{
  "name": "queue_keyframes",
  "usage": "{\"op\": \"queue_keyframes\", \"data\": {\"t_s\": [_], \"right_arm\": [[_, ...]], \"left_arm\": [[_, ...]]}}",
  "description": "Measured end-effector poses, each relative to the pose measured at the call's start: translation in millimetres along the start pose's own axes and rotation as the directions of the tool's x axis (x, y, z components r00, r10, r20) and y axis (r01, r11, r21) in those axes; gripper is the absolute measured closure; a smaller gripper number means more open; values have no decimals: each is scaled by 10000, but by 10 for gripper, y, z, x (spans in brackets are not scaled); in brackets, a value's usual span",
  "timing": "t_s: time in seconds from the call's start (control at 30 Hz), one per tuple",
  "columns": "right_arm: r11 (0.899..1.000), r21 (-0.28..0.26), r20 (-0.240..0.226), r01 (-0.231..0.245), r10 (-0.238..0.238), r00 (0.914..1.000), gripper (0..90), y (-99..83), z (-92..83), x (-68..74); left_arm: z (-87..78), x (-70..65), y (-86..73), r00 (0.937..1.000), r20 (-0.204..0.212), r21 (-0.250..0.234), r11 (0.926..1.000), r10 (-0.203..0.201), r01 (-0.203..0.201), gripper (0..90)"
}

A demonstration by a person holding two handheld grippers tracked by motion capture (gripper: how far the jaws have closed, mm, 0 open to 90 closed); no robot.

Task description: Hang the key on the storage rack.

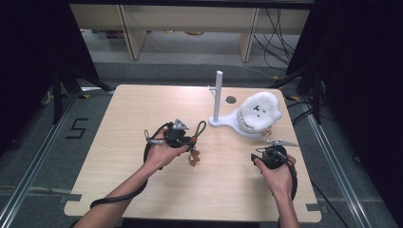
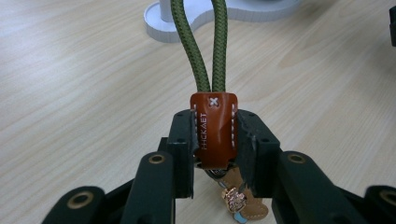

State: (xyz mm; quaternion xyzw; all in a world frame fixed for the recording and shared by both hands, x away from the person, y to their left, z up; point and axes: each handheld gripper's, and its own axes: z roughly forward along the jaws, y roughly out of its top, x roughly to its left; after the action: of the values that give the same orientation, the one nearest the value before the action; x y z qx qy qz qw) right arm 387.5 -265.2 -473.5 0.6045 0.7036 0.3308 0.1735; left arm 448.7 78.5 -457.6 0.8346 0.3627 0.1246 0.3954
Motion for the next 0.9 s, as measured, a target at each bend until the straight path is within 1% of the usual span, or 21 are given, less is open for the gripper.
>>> {"op": "queue_keyframes", "data": {"t_s": [0.03,0.07,0.1,0.13,0.17,0.2,0.23,0.37,0.4,0.43,0.47,0.53,0.6,0.63,0.7,0.73,0.77,0.8,0.83,0.87,0.9], "right_arm": [[9999,-114,-46,109,-110,9999,502,-15,0,-12],[10000,-25,12,-17,17,10000,502,-18,-21,3],[9998,-189,-133,86,-88,9999,502,-32,-12,-13],[9998,-210,-161,-67,64,9998,502,-42,-19,-10],[9995,-280,-72,178,-180,9998,502,-62,-21,-34],[9994,-284,38,211,-210,9998,502,-74,-31,-42],[9994,-337,40,118,-117,9999,502,-86,-24,-46],[9987,-498,-108,65,-71,9999,503,-148,-40,-65],[9988,-474,-11,83,-84,10000,503,-158,-57,-62],[9984,-562,-95,4,-9,10000,504,-168,-53,-63],[9975,-695,-249,93,-110,9996,504,-180,-52,-77],[9975,-696,-49,98,-101,9999,505,-195,-70,-70],[9964,-846,-274,49,-72,9996,505,-213,-64,-77],[9971,-755,-103,72,-80,9999,506,-218,-80,-74],[9952,-970,-143,100,-115,9998,505,-240,-64,-88],[9961,-880,-103,100,-110,9999,505,-247,-84,-85],[9958,-917,-117,75,-86,9999,505,-256,-86,-85],[9946,-1035,-267,104,-132,9996,505,-268,-75,-94],[9937,-1117,-234,104,-131,9996,505,-276,-72,-94],[9947,-1028,-82,95,-104,9999,505,-280,-87,-87],[9937,-1116,-140,80,-96,9999,505,-288,-77,-89]], "left_arm": [[-4,6,-4,10000,51,-31,10000,-44,45,682],[-8,8,-8,9999,32,-136,9999,-103,103,682],[-19,12,-12,9999,50,-170,9998,-103,104,682],[-28,16,-13,10000,-2,-211,9998,-63,63,682],[-34,20,-15,9999,50,-300,9995,-101,103,682],[-41,18,-15,9999,-16,-335,9994,-113,113,682],[-48,23,-14,10000,-10,-379,9992,-88,87,682],[-79,26,-4,9999,-13,-723,9972,-171,170,682],[-88,27,1,9999,-13,-770,9969,-153,151,682],[-96,27,6,9998,-3,-831,9964,-181,180,683],[-103,31,11,9999,39,-898,9959,-145,148,682],[-118,28,22,9998,15,-1037,9944,-201,201,683],[-132,32,35,9999,-36,-1115,9936,-159,154,683],[-144,35,44,9999,-11,-1145,9933,-154,152,683],[-158,35,57,9998,34,-1241,9920,-210,212,683],[-166,36,64,9999,-55,-1274,9917,-153,145,683],[-173,39,71,9998,21,-1292,9915,-178,179,683],[-183,40,78,9999,-37,-1348,9908,-130,124,683],[-189,43,86,9999,-5,-1359,9906,-147,145,683],[-197,44,93,9999,34,-1382,9903,-165,169,682],[-193,33,101,9995,2,-1611,9864,-321,317,683]]}}
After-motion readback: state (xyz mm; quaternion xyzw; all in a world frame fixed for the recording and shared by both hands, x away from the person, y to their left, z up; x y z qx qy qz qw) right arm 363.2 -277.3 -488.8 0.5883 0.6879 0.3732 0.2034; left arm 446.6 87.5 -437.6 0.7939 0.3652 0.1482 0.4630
